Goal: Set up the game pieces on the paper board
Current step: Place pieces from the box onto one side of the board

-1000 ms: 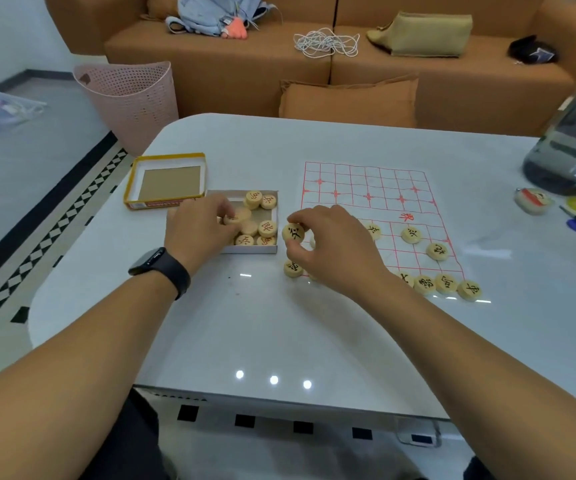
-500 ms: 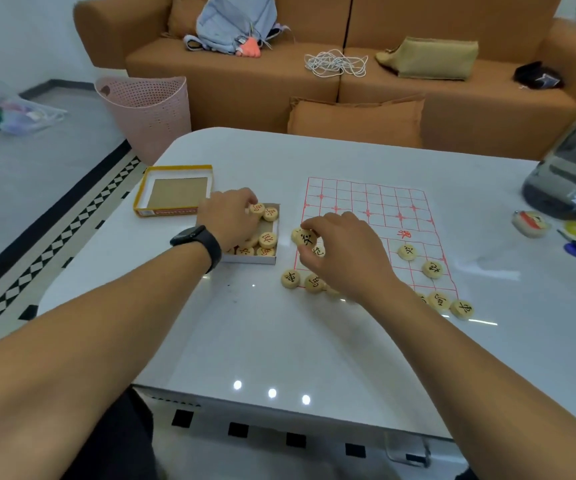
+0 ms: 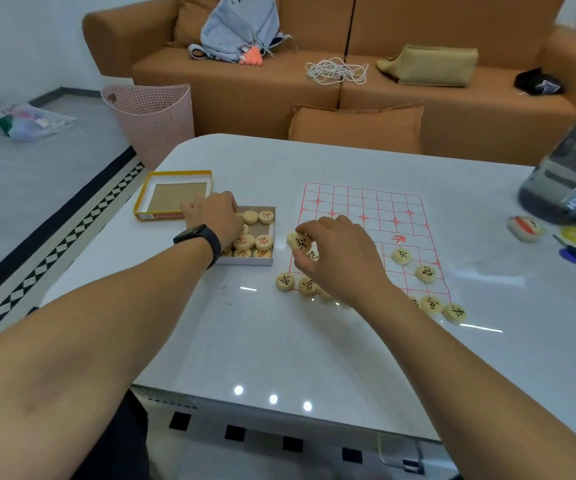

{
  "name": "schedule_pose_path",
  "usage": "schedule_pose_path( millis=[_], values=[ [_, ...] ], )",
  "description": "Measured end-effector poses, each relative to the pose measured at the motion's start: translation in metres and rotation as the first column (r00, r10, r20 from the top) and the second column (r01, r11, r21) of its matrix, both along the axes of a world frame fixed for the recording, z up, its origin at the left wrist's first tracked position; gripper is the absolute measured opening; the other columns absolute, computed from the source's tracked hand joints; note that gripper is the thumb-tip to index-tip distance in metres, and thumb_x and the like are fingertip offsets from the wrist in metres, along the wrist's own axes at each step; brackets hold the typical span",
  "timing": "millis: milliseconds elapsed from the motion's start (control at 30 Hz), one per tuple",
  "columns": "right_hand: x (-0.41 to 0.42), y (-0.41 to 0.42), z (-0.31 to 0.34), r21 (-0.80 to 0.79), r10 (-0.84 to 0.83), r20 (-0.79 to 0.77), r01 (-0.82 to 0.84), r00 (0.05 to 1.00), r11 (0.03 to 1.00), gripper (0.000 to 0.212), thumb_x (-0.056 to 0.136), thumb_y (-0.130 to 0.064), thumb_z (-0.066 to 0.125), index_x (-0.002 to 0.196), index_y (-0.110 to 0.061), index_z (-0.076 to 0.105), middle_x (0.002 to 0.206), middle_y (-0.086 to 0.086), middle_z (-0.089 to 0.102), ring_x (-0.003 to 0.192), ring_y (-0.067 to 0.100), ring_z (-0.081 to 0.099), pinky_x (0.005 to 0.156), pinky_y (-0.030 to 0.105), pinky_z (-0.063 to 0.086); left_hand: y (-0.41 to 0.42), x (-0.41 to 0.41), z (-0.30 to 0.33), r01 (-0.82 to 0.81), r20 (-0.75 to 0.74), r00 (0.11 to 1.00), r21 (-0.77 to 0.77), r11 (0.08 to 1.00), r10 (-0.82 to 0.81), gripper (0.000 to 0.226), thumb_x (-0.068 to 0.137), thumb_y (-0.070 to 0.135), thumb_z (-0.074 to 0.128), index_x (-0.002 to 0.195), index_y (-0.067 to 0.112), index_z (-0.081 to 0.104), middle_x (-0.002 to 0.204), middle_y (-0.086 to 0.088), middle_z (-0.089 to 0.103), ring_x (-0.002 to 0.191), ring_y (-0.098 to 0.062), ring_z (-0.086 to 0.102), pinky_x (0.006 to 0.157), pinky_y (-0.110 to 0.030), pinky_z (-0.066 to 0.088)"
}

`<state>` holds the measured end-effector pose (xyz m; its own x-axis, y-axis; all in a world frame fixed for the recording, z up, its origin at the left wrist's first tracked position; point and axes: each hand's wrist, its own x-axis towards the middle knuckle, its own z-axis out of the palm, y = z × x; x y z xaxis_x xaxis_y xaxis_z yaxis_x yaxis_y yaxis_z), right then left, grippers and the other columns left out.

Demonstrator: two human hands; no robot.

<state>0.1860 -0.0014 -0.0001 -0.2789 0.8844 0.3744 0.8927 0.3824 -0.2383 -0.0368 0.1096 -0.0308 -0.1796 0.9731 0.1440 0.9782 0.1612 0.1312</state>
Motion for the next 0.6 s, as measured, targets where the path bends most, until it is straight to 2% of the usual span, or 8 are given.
schedule_pose_path(
  millis=[100, 167, 233, 300, 367, 467, 600],
  values=[
    [-0.004, 0.0, -0.001, 0.013, -0.002, -0.011, 0.002, 1.0, 1.0, 0.032, 0.093, -0.041, 0.06, 0.119, -0.024, 0.069, 0.101, -0.007, 0.071, 0.09, 0.021, 0.055, 0.072, 0.033, 0.039, -0.003, 0.0, 0.005, -0.013, -0.065, 0.998, -0.021, 1.0, 0.011, 0.019, 0.098, 0.036, 0.052, 0.101, 0.032, 0.071, 0.089, 0.003, 0.058, 0.104, -0.027, 0.052, 0.087, -0.043, 0.031],
    [-0.005, 0.0, -0.001, 0.002, 0.001, -0.013, -0.001, 1.0, 1.0, 0.033, 0.093, -0.042, 0.06, 0.119, -0.025, 0.069, 0.102, -0.008, 0.071, 0.09, 0.021, 0.055, 0.074, 0.035, 0.042, -0.002, 0.0, 0.006, 0.036, -0.076, 0.997, 0.014, 0.999, -0.035, 0.024, 0.099, 0.034, 0.05, 0.105, 0.032, 0.073, 0.094, 0.003, 0.063, 0.102, -0.026, 0.053, 0.085, -0.042, 0.031],
    [-0.005, 0.0, -0.001, -0.001, 0.0, -0.014, 0.0, 1.0, 1.0, 0.033, 0.093, -0.042, 0.06, 0.12, -0.025, 0.069, 0.103, -0.008, 0.071, 0.091, 0.021, 0.056, 0.075, 0.035, 0.043, 0.0, 0.003, 0.008, 0.107, -0.058, 0.993, 0.032, 0.994, -0.105, 0.027, 0.097, 0.041, 0.05, 0.107, 0.032, 0.072, 0.101, 0.002, 0.067, 0.105, -0.026, 0.053, 0.087, -0.043, 0.032],
    [-0.004, 0.0, 0.0, 0.005, -0.004, -0.003, 0.004, 1.0, 1.0, 0.033, 0.093, -0.041, 0.059, 0.119, -0.024, 0.069, 0.103, -0.007, 0.071, 0.091, 0.022, 0.056, 0.074, 0.035, 0.042, 0.002, 0.011, 0.01, 0.131, -0.059, 0.989, -0.041, 0.991, -0.133, 0.028, 0.094, 0.048, 0.049, 0.107, 0.031, 0.069, 0.104, 0.002, 0.067, 0.111, -0.027, 0.05, 0.092, -0.046, 0.033],
    [-0.001, 0.0, 0.001, -0.007, -0.006, 0.015, 0.006, 1.0, 1.0, 0.033, 0.094, -0.041, 0.059, 0.12, -0.025, 0.068, 0.105, -0.007, 0.071, 0.092, 0.022, 0.056, 0.075, 0.035, 0.04, 0.007, 0.018, 0.01, 0.124, -0.081, 0.988, -0.119, 0.985, -0.134, 0.023, 0.093, 0.038, 0.05, 0.109, 0.031, 0.065, 0.107, 0.002, 0.067, 0.117, -0.028, 0.045, 0.096, -0.048, 0.031],
    [0.002, 0.0, 0.004, -0.018, -0.01, 0.032, 0.01, 0.999, 1.0, 0.033, 0.094, -0.041, 0.058, 0.121, -0.025, 0.068, 0.106, -0.008, 0.07, 0.093, 0.021, 0.056, 0.077, 0.035, 0.041, 0.012, 0.022, 0.007, 0.139, -0.023, 0.989, -0.15, 0.979, -0.144, 0.023, 0.092, 0.026, 0.051, 0.11, 0.035, 0.062, 0.106, 0.001, 0.067, 0.122, -0.029, 0.042, 0.101, -0.052, 0.025],
    [0.012, -0.002, 0.003, -0.033, -0.024, 0.036, 0.025, 0.999, 0.999, 0.034, 0.094, -0.041, 0.058, 0.122, -0.025, 0.068, 0.107, -0.008, 0.07, 0.094, 0.021, 0.056, 0.078, 0.036, 0.044, 0.014, 0.027, 0.007, 0.19, -0.094, 0.975, -0.129, 0.973, -0.202, 0.023, 0.097, 0.025, 0.048, 0.111, 0.035, 0.063, 0.109, -0.002, 0.068, 0.117, -0.029, 0.043, 0.096, -0.048, 0.028]
  ],
)
